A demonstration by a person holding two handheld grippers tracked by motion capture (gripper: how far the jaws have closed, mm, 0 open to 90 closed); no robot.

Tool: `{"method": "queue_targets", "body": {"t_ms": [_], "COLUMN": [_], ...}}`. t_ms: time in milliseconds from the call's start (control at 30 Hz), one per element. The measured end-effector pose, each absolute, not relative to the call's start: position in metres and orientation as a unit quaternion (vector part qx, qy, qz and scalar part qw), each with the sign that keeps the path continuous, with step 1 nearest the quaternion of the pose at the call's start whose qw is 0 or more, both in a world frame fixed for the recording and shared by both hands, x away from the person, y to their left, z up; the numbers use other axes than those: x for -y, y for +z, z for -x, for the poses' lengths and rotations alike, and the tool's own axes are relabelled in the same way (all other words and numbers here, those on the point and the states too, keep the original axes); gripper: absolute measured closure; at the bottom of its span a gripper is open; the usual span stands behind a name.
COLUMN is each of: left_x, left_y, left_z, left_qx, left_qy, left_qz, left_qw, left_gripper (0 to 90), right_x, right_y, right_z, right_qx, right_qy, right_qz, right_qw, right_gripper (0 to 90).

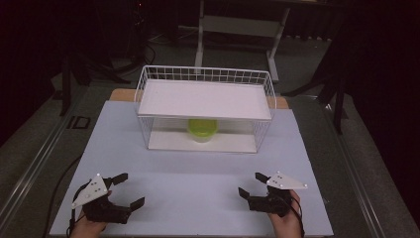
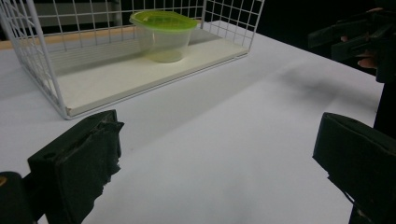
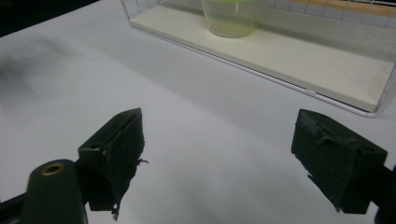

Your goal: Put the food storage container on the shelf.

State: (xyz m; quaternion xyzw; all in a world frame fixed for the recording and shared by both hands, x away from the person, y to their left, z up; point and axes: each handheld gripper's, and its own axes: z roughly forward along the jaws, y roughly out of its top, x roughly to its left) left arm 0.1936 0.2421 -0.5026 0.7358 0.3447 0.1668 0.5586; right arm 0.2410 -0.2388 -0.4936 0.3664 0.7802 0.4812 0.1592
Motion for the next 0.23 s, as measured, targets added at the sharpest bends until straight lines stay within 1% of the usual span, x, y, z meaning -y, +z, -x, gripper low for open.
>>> {"method": "queue_targets", "body": {"t_ms": [233], "left_x": [-0.2434], "left_y": [-0.5035], "left_z": [-0.1944], "left_qx": [-0.353], "left_qy": [0.17], "left_qz": [-0.734], "left_qw": [0.555], "left_gripper": [1.6], "right_x": [0.2386], "right_y": [-0.4947], "right_z": [-0.2422], "right_qx": [-0.782], "right_qy": [0.476], "right_qz": [-0.369], "right_qw": [0.16], "right_gripper": [17.0]}}
